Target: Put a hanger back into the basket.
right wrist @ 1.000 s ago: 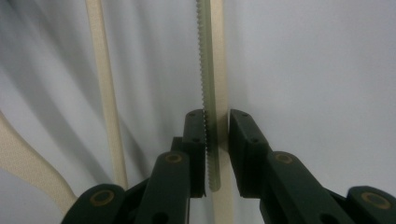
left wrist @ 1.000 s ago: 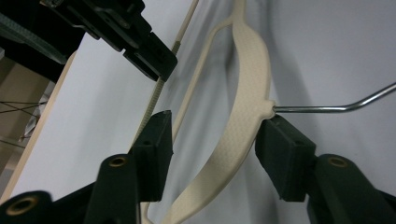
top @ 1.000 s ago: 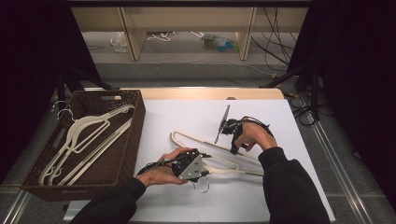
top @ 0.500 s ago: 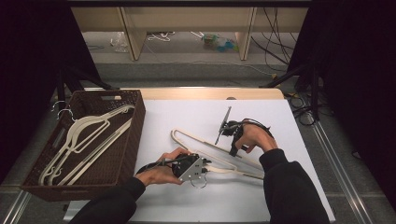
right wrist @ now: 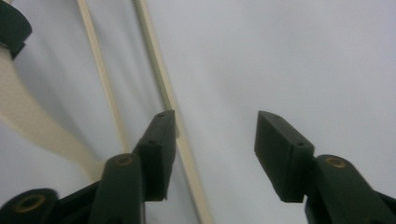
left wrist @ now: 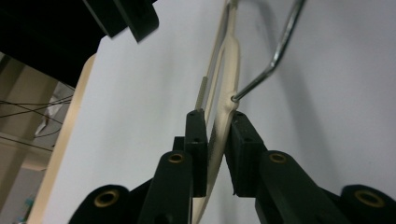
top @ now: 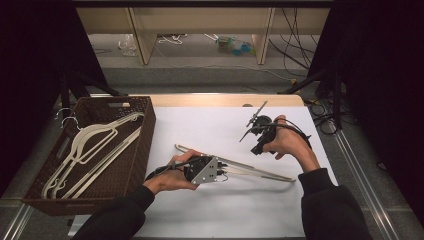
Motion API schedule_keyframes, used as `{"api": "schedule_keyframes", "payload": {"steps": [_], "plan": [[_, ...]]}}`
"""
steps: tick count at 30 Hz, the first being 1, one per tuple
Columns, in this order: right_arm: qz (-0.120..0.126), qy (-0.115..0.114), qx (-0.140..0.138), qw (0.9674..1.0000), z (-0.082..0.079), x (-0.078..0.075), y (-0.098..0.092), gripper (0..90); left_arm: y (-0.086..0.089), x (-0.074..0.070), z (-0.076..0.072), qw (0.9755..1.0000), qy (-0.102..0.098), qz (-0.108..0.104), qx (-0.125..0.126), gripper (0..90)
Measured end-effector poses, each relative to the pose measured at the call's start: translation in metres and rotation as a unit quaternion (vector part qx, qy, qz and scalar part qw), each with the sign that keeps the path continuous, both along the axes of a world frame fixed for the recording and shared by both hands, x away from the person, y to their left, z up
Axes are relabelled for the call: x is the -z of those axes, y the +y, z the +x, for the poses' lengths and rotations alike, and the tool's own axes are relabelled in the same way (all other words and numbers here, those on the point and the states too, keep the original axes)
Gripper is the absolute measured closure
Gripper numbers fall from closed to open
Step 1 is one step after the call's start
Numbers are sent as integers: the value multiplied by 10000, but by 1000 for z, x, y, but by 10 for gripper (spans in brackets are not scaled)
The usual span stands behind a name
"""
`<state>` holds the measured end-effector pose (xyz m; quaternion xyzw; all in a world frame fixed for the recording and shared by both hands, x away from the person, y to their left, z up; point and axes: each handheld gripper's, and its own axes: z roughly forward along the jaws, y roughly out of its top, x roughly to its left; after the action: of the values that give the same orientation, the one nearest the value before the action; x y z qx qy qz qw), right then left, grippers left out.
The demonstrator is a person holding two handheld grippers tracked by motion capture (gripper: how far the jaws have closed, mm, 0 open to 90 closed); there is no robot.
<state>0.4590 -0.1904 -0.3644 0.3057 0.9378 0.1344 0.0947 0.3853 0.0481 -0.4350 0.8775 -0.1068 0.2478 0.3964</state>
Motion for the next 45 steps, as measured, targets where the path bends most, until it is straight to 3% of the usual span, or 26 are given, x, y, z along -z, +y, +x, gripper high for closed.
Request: {"api": "schedule_keyframes", "payload": {"steps": [3,6,9,11,13,16,17,18,19,20,22,25,27,28,30,31,32,35,38,40,41,44,45], "plan": [[257,-292,130,9992,-10,-15,-8,438,2,-6,6,9996,91,-157,-208,813],[462,-579,243,9970,-21,-26,-16,394,5,-13,9,9991,73,-184,-378,828],[641,-760,326,9945,-31,-30,-21,362,8,-23,14,9969,192,-356,-676,838],[804,-966,367,9914,-39,-30,-26,350,9,-28,19,9945,399,-448,-856,841],[929,-1083,408,9889,-46,-27,-30,346,14,-34,25,9892,545,-560,-1239,846],[1065,-1192,447,9861,-56,-20,-35,345,21,-41,32,9813,774,-799,-1570,854],[1068,-1123,492,9867,-59,-19,-36,345,23,-45,34,9784,839,-874,-1674,854],[1042,-1080,471,9876,-60,-17,-38,345,25,-47,35,9735,950,-996,-1825,854],[1065,-1125,492,9867,-61,-15,-40,345,28,-50,37,9716,984,-1005,-1902,854],[1096,-1145,522,9860,-62,-15,-42,346,30,-52,38,9651,1132,-1164,-2053,855],[1174,-1086,618,9852,-66,-14,-44,346,35,-57,41,9583,1297,-1254,-2218,855],[1228,-1063,534,9853,-71,-11,-45,346,41,-59,44,9419,1586,-1485,-2562,855],[1209,-1004,451,9865,-74,-10,-45,345,46,-61,46,9341,1726,-1576,-2700,855],[1238,-1027,425,9861,-76,-8,-44,345,47,-62,47,9261,1887,-1698,-2793,855],[1226,-1029,326,9866,-79,-6,-43,344,50,-65,48,9189,2022,-1831,-2850,855],[1249,-1017,317,9864,-80,-5,-42,343,51,-66,47,9122,2136,-1977,-2885,856],[1265,-1045,272,9861,-81,-3,-41,342,53,-68,47,9110,2159,-1972,-2909,855],[1254,-917,231,9876,-85,1,-39,341,57,-72,45,9025,2338,-2159,-2901,855],[1290,-896,258,9873,-89,8,-37,328,63,-78,43,8905,2551,-2351,-2942,855],[1345,-853,239,9869,-91,12,-36,311,69,-82,42,8798,2697,-2557,-2964,855],[1399,-908,243,9857,-92,14,-36,304,72,-84,41,8763,2741,-2607,-2984,855],[1537,-1053,369,9818,-95,21,-34,294,84,-92,36,8620,2874,-2897,-3009,855],[1510,-989,307,9831,-97,22,-35,292,88,-95,35,8585,2918,-2962,-3002,855]]}}
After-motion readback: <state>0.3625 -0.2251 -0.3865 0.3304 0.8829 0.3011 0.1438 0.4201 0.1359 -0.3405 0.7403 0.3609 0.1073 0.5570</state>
